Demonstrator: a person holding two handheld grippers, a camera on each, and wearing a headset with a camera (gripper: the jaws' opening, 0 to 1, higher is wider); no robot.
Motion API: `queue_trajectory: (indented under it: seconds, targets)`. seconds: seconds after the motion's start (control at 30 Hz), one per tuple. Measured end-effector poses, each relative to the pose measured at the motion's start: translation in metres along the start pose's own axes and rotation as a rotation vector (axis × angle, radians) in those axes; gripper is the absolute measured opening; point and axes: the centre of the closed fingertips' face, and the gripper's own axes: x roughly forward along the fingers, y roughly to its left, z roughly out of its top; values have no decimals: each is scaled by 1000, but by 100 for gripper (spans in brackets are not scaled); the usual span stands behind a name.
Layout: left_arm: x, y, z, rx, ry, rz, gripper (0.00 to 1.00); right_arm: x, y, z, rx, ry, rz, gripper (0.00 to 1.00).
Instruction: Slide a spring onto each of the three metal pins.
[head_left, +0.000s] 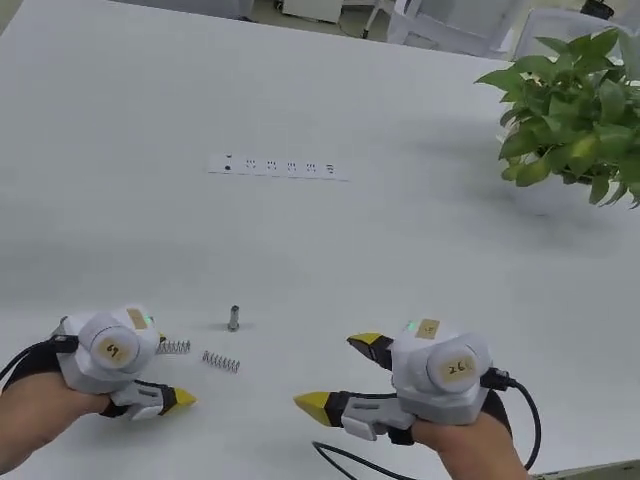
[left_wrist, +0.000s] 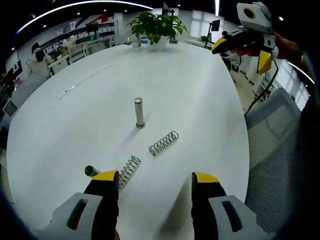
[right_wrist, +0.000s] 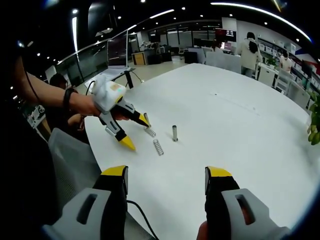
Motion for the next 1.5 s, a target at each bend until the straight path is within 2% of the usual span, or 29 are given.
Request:
queue_trajectory:
  seconds: [0.2,0.33,0.43,0.7,0.9,1.0,1.07,1.13,1.2,1.27,1.37,1.5]
  targets:
    - [3,2,-3,-16,6,-2,53,4,3,0,-4,7,12,60]
    - [2,-6,-5,-14,12,-27,51,4,3,0,-2,5,14,60]
    - [-2,-10,-4,0,4,-25,51,4,2,0,-2,4,12,60]
    - [0,-8,-9,-6,13,-15,44,4,0,1,-6,3,10,60]
    - [1,-4,-14,1,31,-3,36,1,0,0,-3,1,7,60]
    - [0,-8,-19,26,65,-11,30,0,-1,-2,-1,2,5,60]
    - [-1,-10,-25,73,93,-11,24,-1,-1,-2,1,0,2,60]
    - [-2,-13,-31,90,115,-19,18,-1,-1,-2,2,-1,2,60]
    - [-1,-15,-28,79,98,-21,10,-1,-1,-2,1,-2,2,60]
    - [0,-16,-28,86,102,-22,3,-1,0,-1,-1,-2,4,59]
    - [-2,-17,-28,83,109,-18,3,1,3,0,-7,-1,9,59]
    - [-8,-17,-25,50,92,-14,3,1,6,0,-10,-3,13,59]
